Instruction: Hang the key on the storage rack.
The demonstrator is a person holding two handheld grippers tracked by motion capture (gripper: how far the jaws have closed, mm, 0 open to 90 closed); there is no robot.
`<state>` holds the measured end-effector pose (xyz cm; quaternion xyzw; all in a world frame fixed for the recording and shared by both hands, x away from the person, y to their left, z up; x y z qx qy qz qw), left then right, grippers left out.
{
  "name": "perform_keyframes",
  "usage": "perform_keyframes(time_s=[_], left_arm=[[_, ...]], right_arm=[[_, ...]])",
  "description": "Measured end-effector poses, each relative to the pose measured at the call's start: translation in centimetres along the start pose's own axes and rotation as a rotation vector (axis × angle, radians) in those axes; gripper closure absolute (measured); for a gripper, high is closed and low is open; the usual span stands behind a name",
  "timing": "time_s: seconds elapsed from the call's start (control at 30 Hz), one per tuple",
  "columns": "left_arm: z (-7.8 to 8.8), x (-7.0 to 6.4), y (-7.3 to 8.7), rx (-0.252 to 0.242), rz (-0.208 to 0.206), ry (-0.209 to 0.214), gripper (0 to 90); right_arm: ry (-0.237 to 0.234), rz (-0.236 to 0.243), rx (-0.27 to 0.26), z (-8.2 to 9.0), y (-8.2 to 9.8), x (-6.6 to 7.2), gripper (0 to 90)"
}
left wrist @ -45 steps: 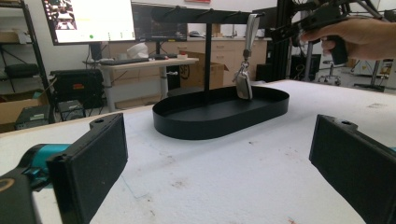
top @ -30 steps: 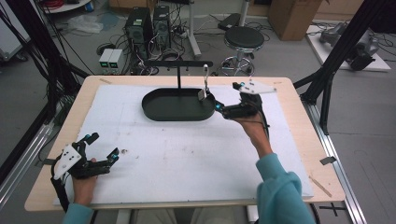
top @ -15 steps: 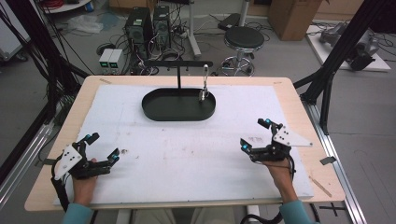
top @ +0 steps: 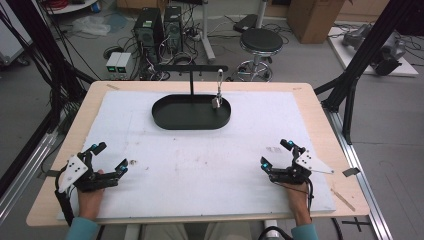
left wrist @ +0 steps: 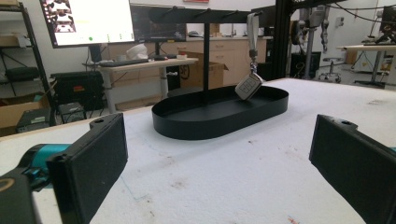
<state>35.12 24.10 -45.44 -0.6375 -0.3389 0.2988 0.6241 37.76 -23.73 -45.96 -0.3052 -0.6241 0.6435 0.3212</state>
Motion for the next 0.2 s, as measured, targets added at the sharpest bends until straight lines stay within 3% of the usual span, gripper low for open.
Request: perform_keyframes(time_s=[0.07, 0.2], left_arm=[[0.03, 0.05, 0.02, 0.002, 0.0, 0.0, 4.8], [0.04, -0.01, 0.0, -0.001, 0.0, 0.0, 4.8]], right_arm=[[0.006, -0.012, -0.001, 0.06, 0.02, -0.03, 0.7], [0.015, 0.025, -0.012, 0.08, -0.02, 0.15, 0.8]])
Point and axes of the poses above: each handheld gripper's, and its own axes: z roughly backward along the jaws, y roughly out of its underside, x roughly to its left, the point moved 10 cm from there along -z, roughly forward along the jaws, and after that the axes turned 3 degrees about y, right-handed, at the moved point
